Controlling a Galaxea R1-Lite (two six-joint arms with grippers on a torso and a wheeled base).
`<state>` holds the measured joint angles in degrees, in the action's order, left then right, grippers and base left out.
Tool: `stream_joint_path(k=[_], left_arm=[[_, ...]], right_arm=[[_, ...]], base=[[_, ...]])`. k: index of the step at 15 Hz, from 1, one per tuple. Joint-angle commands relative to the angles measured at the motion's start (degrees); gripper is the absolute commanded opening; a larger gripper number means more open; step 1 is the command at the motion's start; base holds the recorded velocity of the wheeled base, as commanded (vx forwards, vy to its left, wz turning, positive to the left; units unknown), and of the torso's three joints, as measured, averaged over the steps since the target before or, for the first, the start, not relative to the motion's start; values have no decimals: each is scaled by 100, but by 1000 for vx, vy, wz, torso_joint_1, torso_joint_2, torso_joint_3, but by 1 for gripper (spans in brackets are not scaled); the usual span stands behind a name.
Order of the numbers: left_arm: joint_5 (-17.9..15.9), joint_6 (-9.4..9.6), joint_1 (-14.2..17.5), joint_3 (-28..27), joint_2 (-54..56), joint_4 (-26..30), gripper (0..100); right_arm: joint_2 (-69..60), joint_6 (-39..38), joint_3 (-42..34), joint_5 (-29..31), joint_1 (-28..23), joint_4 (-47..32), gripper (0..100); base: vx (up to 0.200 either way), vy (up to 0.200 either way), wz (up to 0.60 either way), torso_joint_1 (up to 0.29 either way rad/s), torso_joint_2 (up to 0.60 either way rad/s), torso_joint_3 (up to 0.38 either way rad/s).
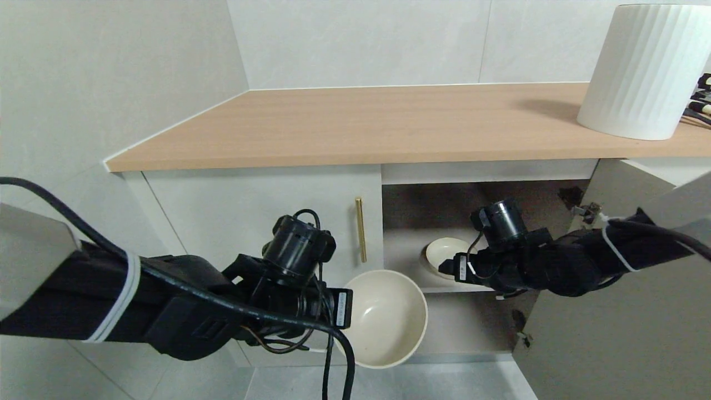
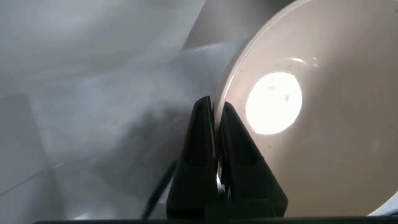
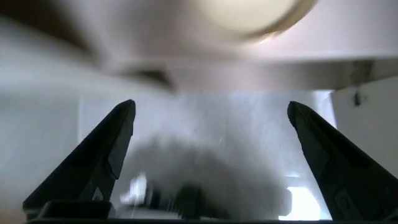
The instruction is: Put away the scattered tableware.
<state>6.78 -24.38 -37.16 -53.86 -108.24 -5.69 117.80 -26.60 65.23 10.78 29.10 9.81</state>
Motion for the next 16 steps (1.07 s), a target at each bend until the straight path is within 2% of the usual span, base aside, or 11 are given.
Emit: stream_joint_path(k=[1,3,4,5,8,16], left_arm=[[280,153,-187,24,-426,156,0],[509,188,-257,16,-602,165,0],[509,188,-257,16,-602,165,0],[526,179,-266,16,-619,165,0],[526,153,-292,7,-558,165,0],[526,135,-292,-2,-303,156,0]], right_arm=[[-855,94,-292,-14,562,-322,100],[-1075,278,-450,-23,922,-586,100],[-1075,278,-450,-23,922,-586,100],[-1145,392,-573,-23,1177,-709,100],[-934,428,-626,-23,1502,-753,100],[-310,357,-547,-14,1634,-674,100]], base=[[0,0,0,0,0,0],[0,0,0,0,0,0],[0,0,0,0,0,0],[0,0,0,0,0,0],[0,0,0,0,0,0],[0,0,0,0,0,0]])
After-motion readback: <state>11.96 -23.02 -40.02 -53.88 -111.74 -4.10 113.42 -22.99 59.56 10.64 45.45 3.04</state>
